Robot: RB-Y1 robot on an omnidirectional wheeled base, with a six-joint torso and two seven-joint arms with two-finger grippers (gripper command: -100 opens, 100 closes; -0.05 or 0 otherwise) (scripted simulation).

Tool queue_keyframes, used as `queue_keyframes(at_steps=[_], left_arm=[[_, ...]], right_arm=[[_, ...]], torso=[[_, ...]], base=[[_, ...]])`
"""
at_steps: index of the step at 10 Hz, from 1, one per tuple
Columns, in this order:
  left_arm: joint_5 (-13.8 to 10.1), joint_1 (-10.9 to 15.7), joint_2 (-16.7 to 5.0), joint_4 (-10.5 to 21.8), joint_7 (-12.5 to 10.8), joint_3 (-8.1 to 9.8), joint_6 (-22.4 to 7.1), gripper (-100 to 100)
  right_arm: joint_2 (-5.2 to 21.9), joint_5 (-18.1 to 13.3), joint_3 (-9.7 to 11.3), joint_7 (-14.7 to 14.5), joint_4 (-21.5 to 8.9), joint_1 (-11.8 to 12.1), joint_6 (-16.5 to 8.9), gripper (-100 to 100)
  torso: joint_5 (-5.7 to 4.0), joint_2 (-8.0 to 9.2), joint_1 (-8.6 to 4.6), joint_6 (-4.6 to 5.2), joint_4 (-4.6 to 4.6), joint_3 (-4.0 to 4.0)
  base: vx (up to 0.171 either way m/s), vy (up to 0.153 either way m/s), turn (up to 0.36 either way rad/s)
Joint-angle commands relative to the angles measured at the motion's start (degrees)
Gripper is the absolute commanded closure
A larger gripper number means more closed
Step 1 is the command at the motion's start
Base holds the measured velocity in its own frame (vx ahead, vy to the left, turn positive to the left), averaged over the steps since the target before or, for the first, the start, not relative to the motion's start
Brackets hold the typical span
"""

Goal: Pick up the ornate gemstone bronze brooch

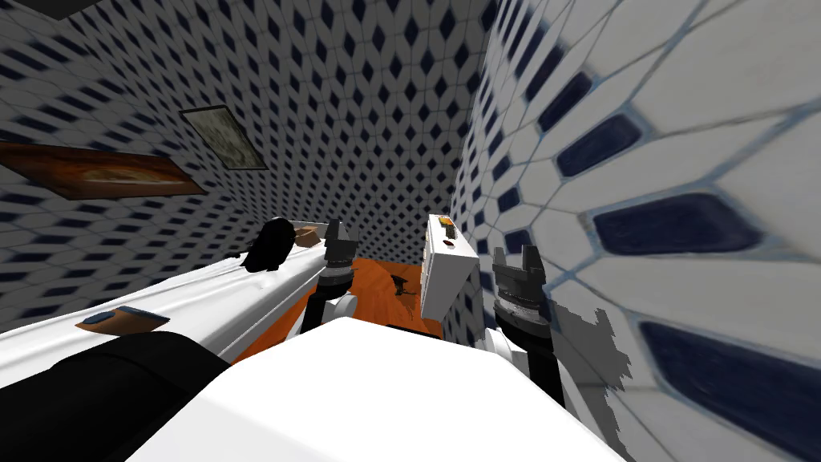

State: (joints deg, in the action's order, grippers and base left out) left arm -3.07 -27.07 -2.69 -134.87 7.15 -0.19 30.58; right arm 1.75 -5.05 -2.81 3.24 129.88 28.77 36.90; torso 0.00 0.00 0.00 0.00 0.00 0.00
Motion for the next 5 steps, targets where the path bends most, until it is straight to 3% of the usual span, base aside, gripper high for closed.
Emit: queue_keyframes(at_steps=[1,3,5], left_arm=[[0.0,0.0,0.0,0.0,0.0,0.0,0.0,0],[0.0,0.0,0.0,0.0,0.0,-0.01,0.0,0],[0.0,0.01,0.01,0.0,0.0,-0.01,0.0,0]], right_arm=[[1.87,-0.45,-0.28,-0.21,-0.4,-0.4,0.53,-100],[5.35,-1.48,-0.91,-0.69,-1.3,-1.31,1.75,-100],[8.94,-3.01,-1.81,-1.4,-2.62,-2.63,3.5,-100]], torso=[[0.0,0.0,0.0,0.0,0.0,0.0],[0.04,0.06,0.18,-0.01,0.01,0.03],[0.09,0.09,0.41,-0.01,0.02,0.05]], base=[[-0.009,0.025,0.019],[-0.022,0.073,0.041],[-0.033,0.124,0.054]])
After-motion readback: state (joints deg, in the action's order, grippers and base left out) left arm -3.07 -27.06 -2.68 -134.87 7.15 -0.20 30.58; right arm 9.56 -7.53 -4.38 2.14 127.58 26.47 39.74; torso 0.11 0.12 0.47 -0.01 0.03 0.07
